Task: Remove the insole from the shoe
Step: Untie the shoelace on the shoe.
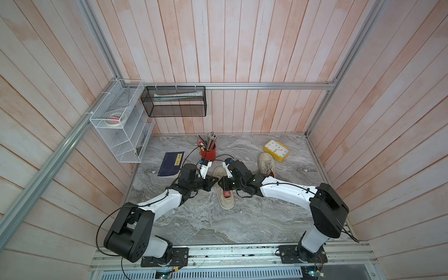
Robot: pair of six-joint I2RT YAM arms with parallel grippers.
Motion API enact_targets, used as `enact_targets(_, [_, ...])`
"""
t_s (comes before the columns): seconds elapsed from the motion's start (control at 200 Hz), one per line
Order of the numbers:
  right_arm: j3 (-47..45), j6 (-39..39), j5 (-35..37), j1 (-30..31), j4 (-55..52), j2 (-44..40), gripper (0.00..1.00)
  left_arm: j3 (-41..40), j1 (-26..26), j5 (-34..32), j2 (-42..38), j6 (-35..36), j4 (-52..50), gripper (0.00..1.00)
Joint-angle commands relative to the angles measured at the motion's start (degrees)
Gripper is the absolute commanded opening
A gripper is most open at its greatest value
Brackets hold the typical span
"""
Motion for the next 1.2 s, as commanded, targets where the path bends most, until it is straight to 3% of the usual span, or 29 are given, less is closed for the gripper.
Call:
enact_targets(0.0, [2.3,1.4,3.0,0.2,-4.5,1.5,0.22,-0.3,0.4,1.3,-0.1,-0.4,0.4,0.00])
enact_targets(0.43, [5.0,2.2,9.2,0.0,-8.6,2.9,0.08,-0.7,0.4,1.8,-0.6,0.3,-0.4,0.00])
enact_targets(0.535, [4.2,2.2,9.1,0.1,-8.3,2.3,0.00,-0.9,0.4,1.7,-0.6,0.2,-0.2,0.00])
enact_targets(0.985, [-2.0,1.2,5.4,-0.3,-8.0,-6.1,0.00,-1.5,0.4,-2.3,-0.4,-1.2,-0.3,0.00])
enact_targets(1.19, [-2.9,-0.2,4.4,-0.5,-9.8,-8.8,0.00,-1.7,0.5,-2.1,0.1,-1.8,0.4,0.12])
